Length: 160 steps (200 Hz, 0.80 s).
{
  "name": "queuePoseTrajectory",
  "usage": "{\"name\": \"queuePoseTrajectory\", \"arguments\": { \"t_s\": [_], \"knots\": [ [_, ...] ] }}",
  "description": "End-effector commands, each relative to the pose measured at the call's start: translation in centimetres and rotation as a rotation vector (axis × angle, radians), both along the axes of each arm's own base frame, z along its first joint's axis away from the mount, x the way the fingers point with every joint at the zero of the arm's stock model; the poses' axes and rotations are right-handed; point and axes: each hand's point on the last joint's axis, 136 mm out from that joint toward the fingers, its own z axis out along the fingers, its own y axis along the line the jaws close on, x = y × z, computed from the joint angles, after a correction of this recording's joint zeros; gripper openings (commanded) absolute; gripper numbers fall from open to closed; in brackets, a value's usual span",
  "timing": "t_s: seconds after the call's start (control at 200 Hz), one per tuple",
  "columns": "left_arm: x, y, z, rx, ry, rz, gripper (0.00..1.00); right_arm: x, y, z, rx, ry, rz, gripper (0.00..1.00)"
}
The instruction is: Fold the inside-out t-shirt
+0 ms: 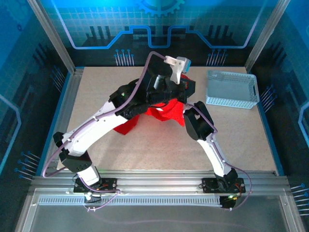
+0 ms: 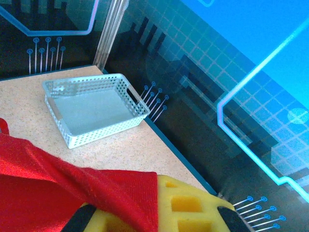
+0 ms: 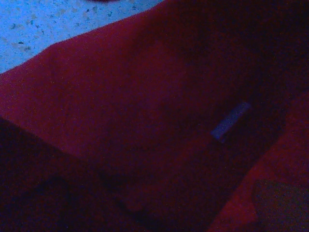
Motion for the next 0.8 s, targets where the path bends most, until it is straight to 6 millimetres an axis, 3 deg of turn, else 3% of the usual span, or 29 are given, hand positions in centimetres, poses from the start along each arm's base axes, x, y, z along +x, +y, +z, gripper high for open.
{"name": "queuePoseTrajectory", "arguments": {
  "t_s": [0.0,0.145,0.27,0.435,0.65,0.795],
  "knots": [
    [-2.8,1.0,6.5,-0.125,-0.134,-0.054,0.00,-2.9,-2.8,-4.6,-0.146,0.185,0.018,0.91],
    [-0.9,3.0,5.2,-0.081,-0.119,0.037,0.00,-3.5,-3.3,-5.2,-0.147,0.186,0.017,0.65],
    [1.8,5.7,3.3,-0.042,-0.082,0.146,0.00,-3.9,-3.2,-4.7,-0.046,0.143,0.005,0.34],
    [5.8,10.7,-0.3,0.003,-0.002,0.300,0.00,-3.6,-2.2,-1.7,0.137,0.026,0.036,0.02],
    [11.1,18.1,-6.0,0.064,0.119,0.497,0.00,-3.9,-0.6,3.6,0.284,-0.148,0.148,0.00],
    [14.7,22.7,-12.8,0.117,0.277,0.599,0.00,-5.1,0.3,7.8,0.374,-0.277,0.231,0.00]
  ]
}}
